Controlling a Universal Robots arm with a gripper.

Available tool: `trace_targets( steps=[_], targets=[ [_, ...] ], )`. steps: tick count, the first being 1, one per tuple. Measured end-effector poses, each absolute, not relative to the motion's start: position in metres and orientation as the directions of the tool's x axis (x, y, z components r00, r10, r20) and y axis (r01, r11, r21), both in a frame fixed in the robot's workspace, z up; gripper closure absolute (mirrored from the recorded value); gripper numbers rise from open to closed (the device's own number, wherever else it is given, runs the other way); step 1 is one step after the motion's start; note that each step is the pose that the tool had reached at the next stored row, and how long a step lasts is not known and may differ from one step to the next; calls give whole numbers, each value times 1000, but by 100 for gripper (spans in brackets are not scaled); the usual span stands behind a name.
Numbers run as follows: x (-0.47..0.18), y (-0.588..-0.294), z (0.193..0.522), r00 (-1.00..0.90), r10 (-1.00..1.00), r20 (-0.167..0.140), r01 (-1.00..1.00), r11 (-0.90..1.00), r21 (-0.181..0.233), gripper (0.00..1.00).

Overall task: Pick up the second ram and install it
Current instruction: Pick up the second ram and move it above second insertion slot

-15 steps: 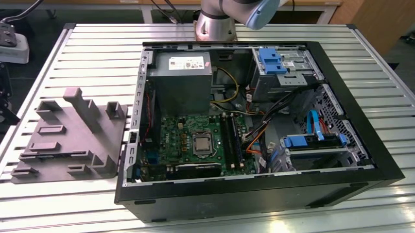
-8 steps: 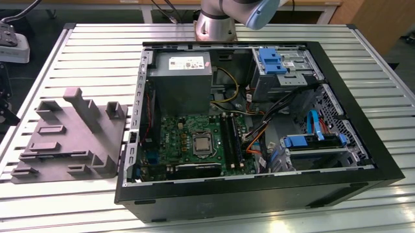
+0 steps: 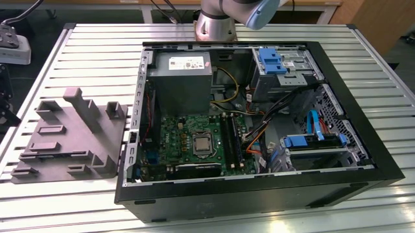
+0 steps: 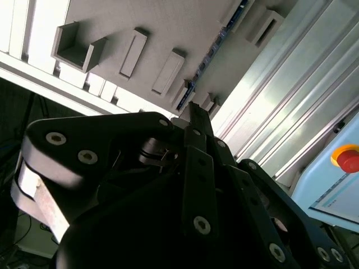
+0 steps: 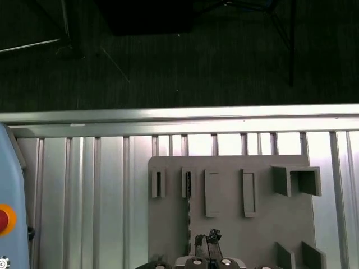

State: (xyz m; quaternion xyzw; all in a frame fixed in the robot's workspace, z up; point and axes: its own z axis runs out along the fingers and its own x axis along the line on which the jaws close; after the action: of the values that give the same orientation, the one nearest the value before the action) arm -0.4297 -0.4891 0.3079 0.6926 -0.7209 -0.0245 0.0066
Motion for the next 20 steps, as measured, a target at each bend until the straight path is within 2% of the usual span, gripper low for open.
trace_targets(
  steps=[20],
  targets=[
    [-430, -489, 297, -40, -999, -24, -998, 39, 44, 89]
  ],
)
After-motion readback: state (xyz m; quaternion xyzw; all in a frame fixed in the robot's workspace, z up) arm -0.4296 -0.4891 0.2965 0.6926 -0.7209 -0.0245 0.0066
